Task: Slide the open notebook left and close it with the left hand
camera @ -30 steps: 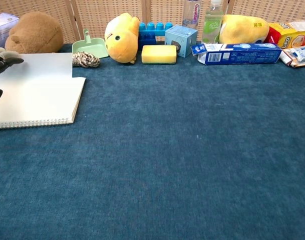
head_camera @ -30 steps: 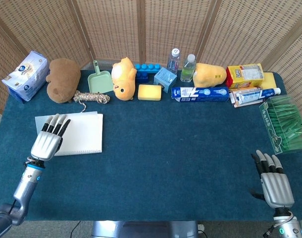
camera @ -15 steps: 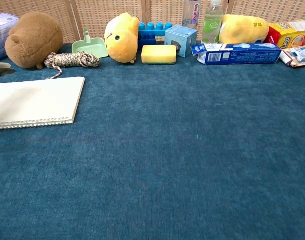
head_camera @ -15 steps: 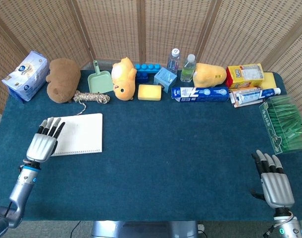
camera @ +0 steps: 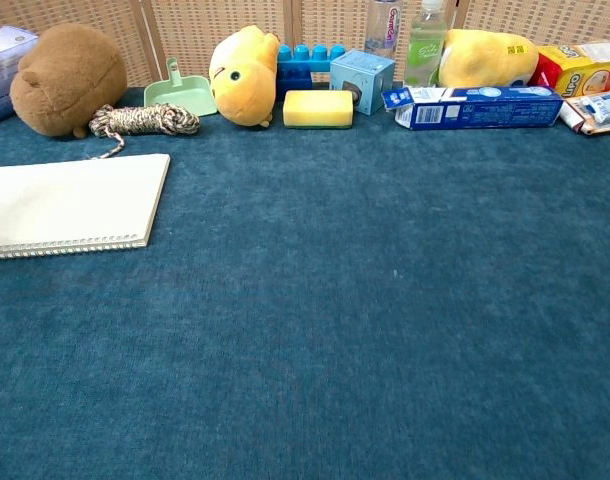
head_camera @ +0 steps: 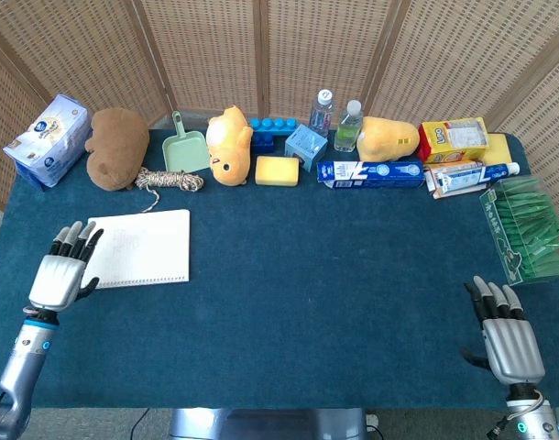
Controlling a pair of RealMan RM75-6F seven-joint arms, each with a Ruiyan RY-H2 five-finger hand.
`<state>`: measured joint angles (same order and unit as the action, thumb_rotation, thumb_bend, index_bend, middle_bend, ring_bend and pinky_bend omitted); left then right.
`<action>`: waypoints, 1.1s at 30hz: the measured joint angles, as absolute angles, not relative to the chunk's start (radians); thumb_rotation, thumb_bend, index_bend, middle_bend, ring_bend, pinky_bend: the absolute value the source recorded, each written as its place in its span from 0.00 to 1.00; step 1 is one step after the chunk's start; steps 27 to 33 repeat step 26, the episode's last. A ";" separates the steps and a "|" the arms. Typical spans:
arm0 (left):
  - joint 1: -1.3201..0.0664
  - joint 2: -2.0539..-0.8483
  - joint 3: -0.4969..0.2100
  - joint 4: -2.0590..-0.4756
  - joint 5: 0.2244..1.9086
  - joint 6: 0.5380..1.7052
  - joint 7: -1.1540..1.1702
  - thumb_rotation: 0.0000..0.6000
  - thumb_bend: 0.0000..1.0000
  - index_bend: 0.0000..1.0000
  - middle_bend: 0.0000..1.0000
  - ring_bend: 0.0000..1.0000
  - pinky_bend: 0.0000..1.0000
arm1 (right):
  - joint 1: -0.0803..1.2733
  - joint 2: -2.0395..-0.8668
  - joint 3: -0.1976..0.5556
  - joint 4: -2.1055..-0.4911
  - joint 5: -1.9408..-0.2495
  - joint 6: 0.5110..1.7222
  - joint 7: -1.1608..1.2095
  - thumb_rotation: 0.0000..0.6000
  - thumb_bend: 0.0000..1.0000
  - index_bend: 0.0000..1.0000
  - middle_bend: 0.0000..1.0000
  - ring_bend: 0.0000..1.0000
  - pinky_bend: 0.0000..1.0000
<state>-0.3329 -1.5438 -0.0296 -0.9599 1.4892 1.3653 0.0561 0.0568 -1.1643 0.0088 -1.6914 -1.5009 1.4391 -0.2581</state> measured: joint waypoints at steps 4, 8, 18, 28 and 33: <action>-0.295 -1.449 -0.027 -1.151 1.462 1.374 0.123 1.00 0.04 0.00 0.00 0.00 0.08 | 0.056 -1.167 0.013 -1.682 -1.510 1.454 -0.250 1.00 0.00 0.00 0.00 0.00 0.00; -0.251 -1.360 -0.022 -1.316 1.436 1.392 0.170 1.00 0.04 0.00 0.00 0.00 0.04 | 0.052 -1.175 0.021 -1.672 -1.516 1.477 -0.253 1.00 0.00 0.00 0.00 0.00 0.00; -0.124 -1.241 0.009 -1.551 1.423 1.510 0.183 1.00 0.04 0.00 0.00 0.00 0.04 | 0.040 -1.200 0.037 -1.637 -1.548 1.539 -0.278 1.00 0.00 0.00 0.00 0.00 0.00; -0.079 -1.214 0.034 -1.610 1.467 1.561 0.180 1.00 0.04 0.00 0.00 0.00 0.04 | 0.039 -1.200 0.037 -1.641 -1.551 1.540 -0.281 1.00 0.00 0.00 0.00 0.00 0.00; -0.079 -1.214 0.034 -1.610 1.467 1.561 0.180 1.00 0.04 0.00 0.00 0.00 0.04 | 0.039 -1.200 0.037 -1.641 -1.551 1.540 -0.281 1.00 0.00 0.00 0.00 0.00 0.00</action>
